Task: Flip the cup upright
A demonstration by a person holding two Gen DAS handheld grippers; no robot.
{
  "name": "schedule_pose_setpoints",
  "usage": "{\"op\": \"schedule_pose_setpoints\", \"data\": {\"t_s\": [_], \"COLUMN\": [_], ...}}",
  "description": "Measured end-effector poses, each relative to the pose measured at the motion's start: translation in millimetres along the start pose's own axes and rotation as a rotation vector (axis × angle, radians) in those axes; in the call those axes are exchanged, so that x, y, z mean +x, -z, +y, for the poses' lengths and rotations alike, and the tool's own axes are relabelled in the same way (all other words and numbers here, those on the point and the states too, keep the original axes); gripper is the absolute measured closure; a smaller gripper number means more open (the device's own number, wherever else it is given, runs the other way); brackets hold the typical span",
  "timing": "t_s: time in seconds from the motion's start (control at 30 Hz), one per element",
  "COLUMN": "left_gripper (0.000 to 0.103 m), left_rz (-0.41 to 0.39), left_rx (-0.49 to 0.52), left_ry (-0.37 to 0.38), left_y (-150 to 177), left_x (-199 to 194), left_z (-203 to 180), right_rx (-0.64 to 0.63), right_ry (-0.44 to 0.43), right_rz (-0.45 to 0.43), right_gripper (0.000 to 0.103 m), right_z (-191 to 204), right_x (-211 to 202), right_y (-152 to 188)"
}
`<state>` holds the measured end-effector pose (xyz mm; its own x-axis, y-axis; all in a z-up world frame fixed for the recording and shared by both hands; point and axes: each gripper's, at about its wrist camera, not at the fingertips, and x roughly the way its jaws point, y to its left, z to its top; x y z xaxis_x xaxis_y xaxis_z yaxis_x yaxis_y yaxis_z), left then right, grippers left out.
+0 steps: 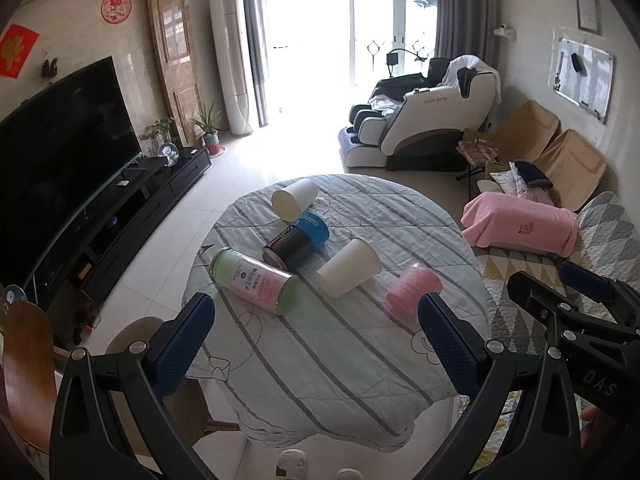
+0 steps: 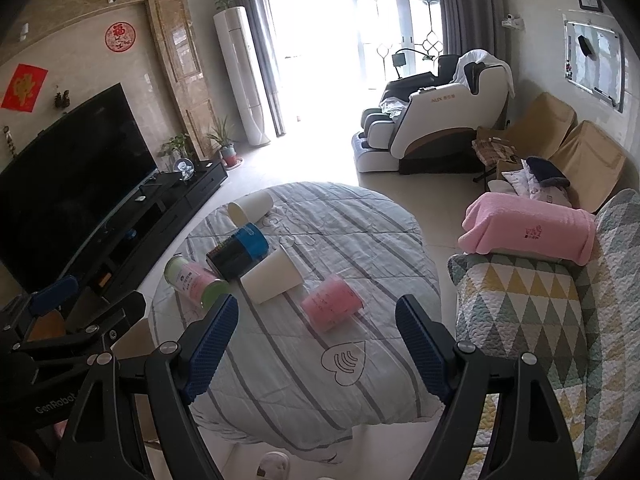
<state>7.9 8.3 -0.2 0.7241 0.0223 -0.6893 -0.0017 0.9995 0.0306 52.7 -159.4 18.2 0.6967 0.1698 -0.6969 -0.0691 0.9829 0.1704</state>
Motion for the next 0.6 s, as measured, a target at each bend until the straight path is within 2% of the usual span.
{"op": "schedule_pose_setpoints", "data": {"t_s": [0.3, 0.6], "left_gripper": [0.0, 0.0], "left_rz": [0.005, 0.035], "left_rx": [0.001, -0.011], "left_ry": [-0.003, -0.041], "left_y": [-0.4, -0.2], "left_x": [2.9, 14.7], "left_z": [2.3, 10.6], "right_rx": [-0.002, 0.002], "right_ry": [-0.005, -0.024], "right_rz": [0.005, 0.03], "right_gripper": [0.021, 0.021], "right_z": [-1.0, -0.4], "right_x": [3.7, 16.0], "right_y": [-1.2, -6.1]}}
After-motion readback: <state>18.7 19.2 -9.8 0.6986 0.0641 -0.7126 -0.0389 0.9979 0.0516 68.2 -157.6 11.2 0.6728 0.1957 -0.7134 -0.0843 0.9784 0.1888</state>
